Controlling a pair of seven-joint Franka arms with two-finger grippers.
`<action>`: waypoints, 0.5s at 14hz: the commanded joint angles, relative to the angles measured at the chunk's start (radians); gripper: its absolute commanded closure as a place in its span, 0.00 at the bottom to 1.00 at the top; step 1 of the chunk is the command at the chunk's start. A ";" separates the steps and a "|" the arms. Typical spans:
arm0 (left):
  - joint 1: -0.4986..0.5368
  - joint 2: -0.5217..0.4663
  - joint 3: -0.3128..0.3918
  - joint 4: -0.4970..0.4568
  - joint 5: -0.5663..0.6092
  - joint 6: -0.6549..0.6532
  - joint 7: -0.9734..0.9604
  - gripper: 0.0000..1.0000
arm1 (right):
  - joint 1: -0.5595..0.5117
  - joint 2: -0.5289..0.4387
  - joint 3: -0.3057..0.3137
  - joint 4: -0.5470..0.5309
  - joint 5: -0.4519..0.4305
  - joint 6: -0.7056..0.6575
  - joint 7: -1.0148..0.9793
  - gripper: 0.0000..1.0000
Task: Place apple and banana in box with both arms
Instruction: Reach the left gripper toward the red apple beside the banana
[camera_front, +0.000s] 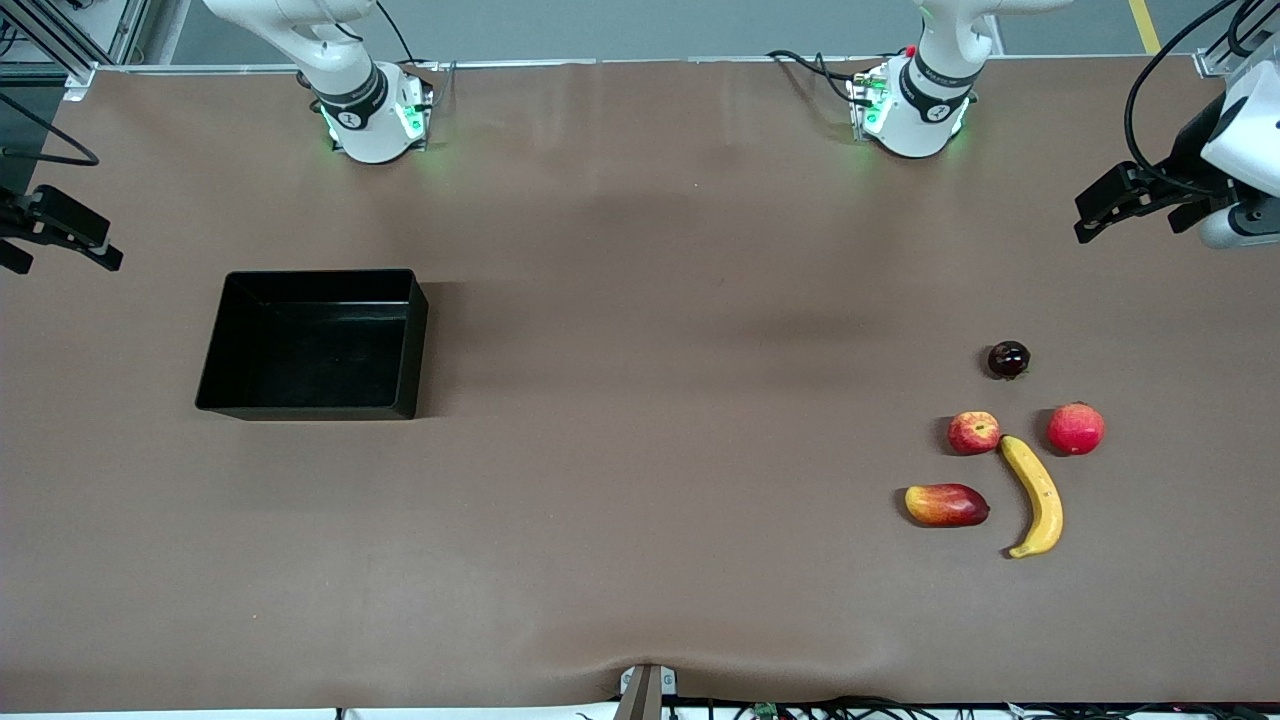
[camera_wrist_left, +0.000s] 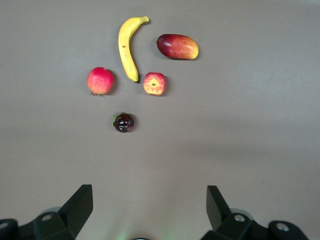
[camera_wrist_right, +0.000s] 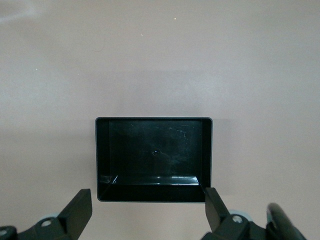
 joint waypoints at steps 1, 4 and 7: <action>0.005 0.005 -0.003 0.013 -0.005 -0.008 0.017 0.00 | -0.012 0.018 0.011 0.043 -0.016 -0.025 0.013 0.00; 0.006 0.033 -0.001 0.019 -0.003 -0.004 0.018 0.00 | -0.009 0.028 0.011 0.041 -0.010 -0.051 0.013 0.00; 0.018 0.137 0.002 0.039 -0.005 0.067 0.020 0.00 | -0.012 0.045 0.011 0.041 -0.002 -0.051 0.011 0.00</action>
